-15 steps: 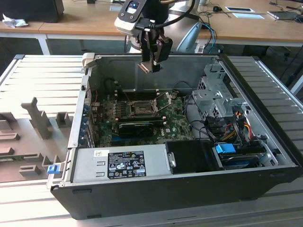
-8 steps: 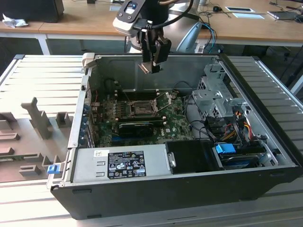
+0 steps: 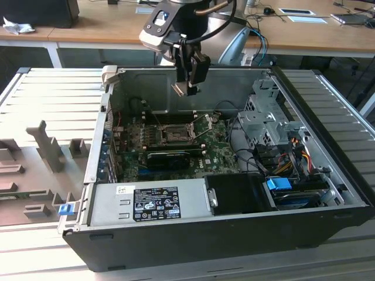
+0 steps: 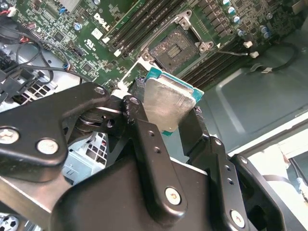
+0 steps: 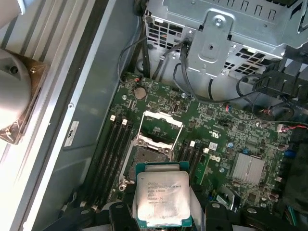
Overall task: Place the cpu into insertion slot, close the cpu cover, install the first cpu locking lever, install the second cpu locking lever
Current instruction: 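Place the cpu into insertion slot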
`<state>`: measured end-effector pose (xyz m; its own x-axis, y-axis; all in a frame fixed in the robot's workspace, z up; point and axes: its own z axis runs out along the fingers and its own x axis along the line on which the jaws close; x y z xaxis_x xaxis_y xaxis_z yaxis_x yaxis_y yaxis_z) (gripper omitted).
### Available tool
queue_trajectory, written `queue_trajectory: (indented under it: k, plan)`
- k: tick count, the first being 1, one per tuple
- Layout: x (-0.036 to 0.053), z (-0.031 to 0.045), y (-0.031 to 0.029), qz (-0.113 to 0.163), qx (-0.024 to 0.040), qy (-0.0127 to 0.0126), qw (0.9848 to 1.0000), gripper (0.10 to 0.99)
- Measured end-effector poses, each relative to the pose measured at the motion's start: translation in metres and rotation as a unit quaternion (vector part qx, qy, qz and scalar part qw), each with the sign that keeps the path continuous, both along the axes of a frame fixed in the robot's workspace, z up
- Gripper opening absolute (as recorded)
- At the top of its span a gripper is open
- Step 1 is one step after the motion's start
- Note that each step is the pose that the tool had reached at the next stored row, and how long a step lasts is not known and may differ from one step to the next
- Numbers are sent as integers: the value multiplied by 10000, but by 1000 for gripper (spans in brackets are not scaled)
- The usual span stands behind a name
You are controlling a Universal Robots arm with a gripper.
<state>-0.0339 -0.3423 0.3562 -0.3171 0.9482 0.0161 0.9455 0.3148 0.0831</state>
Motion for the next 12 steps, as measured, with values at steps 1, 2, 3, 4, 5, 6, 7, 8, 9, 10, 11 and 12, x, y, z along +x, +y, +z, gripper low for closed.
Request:
queue_trajectory:
  k: [1,2,3,4,5,6,7,8,9,10,11,12]
  plan:
    - [0,-10,0,-6,0,0,10000,529]
    - [0,-21,0,-13,-1,0,10000,529]
    - [0,-32,0,-19,0,0,10000,529]
    - [0,-53,0,-32,0,0,10000,529]
    - [0,-67,0,-39,0,0,10000,529]
    - [0,-88,0,-51,0,0,10000,529]
    - [0,-98,0,-57,0,0,10000,529]
    - [0,-105,0,-62,0,0,10000,529]
    - [0,-116,0,-69,0,0,10000,529]
    - [0,-123,0,-73,0,0,10000,529]
    - [0,-131,0,-78,0,0,10000,529]
    - [0,-144,0,-87,-1,0,10000,529]
